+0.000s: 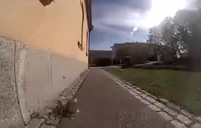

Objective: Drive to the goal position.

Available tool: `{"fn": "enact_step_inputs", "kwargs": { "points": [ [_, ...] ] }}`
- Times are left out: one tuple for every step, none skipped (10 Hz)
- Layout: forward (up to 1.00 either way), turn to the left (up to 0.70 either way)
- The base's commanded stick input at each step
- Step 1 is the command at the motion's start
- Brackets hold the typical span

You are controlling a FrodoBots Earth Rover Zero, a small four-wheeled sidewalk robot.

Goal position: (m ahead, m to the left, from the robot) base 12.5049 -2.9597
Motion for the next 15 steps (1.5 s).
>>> {"fn": "enact_step_inputs", "kwargs": {
  "points": [
    [0.70, -0.13],
    [0.70, -0.08],
    [0.70, -0.04],
    [0.70, 0.00],
    [0.70, 0.00],
    [0.70, 0.00],
    [0.70, 0.00],
    [0.70, 0.00],
    [0.70, 0.00],
    [0.70, 0.00],
    [0.70, 0.00],
    [0.70, 0.00],
    [0.70, 0.00],
    [0.70, 0.00],
    [0.70, 0.00]
  ]
}}
